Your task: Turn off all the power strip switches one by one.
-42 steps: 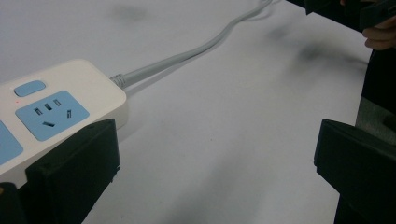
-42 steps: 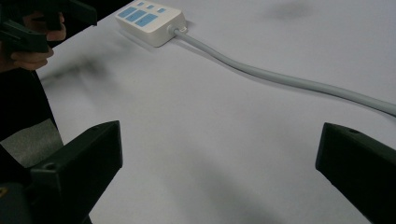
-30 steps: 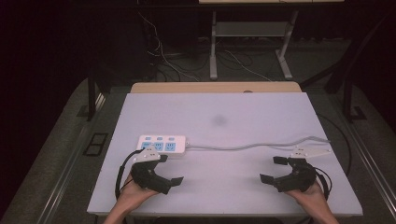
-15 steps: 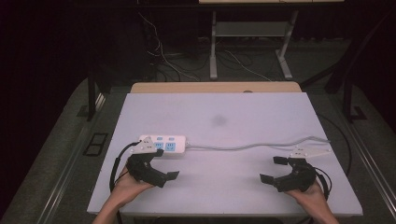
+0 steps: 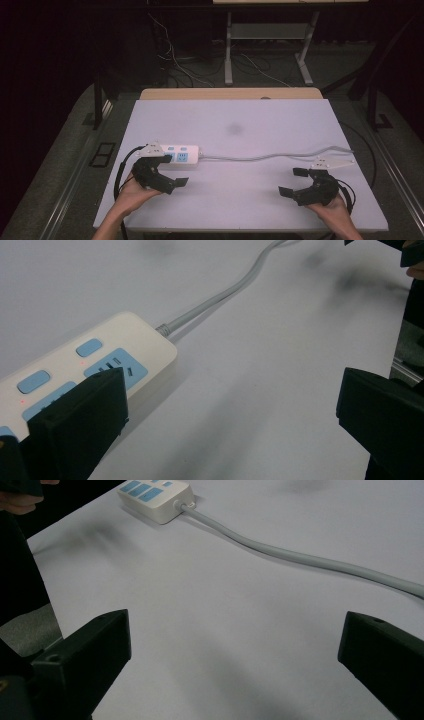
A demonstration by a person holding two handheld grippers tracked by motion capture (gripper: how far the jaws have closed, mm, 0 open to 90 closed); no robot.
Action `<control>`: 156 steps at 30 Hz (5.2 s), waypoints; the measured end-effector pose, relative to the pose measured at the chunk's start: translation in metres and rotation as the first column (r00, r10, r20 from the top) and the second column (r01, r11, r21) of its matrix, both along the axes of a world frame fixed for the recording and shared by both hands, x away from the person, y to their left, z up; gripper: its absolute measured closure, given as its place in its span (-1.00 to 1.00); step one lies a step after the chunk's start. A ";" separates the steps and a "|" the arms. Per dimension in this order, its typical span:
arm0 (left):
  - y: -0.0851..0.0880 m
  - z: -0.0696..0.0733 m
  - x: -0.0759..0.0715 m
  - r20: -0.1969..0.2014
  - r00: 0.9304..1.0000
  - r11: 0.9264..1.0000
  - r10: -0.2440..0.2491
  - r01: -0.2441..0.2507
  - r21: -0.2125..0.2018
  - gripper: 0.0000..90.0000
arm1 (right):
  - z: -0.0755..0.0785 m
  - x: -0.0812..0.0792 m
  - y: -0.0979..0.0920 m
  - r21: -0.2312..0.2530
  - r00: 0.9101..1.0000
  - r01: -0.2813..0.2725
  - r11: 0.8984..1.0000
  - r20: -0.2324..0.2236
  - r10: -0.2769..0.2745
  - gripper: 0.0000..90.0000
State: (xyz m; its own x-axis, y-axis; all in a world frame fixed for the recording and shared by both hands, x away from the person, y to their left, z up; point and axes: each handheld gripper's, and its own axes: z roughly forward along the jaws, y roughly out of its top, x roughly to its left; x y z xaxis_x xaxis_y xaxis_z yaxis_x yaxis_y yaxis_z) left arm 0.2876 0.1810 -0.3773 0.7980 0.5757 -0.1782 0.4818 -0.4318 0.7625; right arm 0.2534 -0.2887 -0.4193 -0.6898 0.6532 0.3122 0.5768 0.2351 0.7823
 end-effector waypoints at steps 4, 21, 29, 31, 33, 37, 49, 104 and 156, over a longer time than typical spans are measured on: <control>-0.001 0.004 0.005 0.000 1.000 1.000 -0.001 0.001 0.010 -1.00 | 0.000 0.000 0.000 0.000 1.000 0.000 1.000 0.001 0.000 -0.99; -0.006 0.016 0.028 -0.003 1.000 0.998 -0.005 0.006 0.057 -1.00 | 0.000 -0.001 -0.002 -0.003 1.000 0.010 1.000 0.001 -0.010 -0.99; -0.005 0.023 0.041 -0.003 1.000 0.997 0.001 -0.001 0.074 -1.00 | 0.000 -0.002 -0.003 -0.003 1.000 0.011 1.000 0.001 -0.011 -0.99; -0.005 0.024 0.044 -0.003 1.000 0.997 0.001 -0.001 0.082 -1.00 | 0.000 -0.002 -0.003 -0.004 1.000 0.011 1.000 0.001 -0.011 -0.99; -0.006 0.025 0.047 -0.003 1.000 0.996 0.000 0.000 0.089 -1.00 | 0.000 -0.002 -0.003 -0.004 1.000 0.011 1.000 0.001 -0.011 -0.99; -0.008 0.026 0.054 -0.007 1.000 0.995 0.000 0.000 0.100 -1.00 | -0.001 -0.002 -0.002 -0.010 1.000 0.005 1.000 -0.003 -0.005 -0.99; -0.009 0.023 0.074 -0.025 1.000 0.992 0.019 -0.016 0.123 -1.00 | -0.001 -0.002 -0.002 -0.012 1.000 0.006 1.000 -0.004 -0.006 -0.99; -0.016 -0.017 0.111 -0.110 0.993 0.975 0.046 -0.020 0.222 0.97 | -0.003 -0.001 -0.004 -0.014 1.000 0.013 1.000 -0.012 -0.013 -0.99; -0.009 -0.033 0.125 -0.193 0.978 0.984 0.081 -0.047 0.173 0.99 | -0.004 -0.001 -0.005 -0.023 1.000 0.009 1.000 -0.004 -0.010 -0.99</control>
State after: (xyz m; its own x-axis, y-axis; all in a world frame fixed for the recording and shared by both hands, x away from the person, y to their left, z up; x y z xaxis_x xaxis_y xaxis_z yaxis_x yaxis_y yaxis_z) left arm 0.4125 0.1717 -0.4103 0.7169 0.6594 -0.2263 0.6467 -0.5079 0.5690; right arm 0.2523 -0.2939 -0.4235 -0.6824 0.6667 0.2998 0.5821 0.2475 0.7746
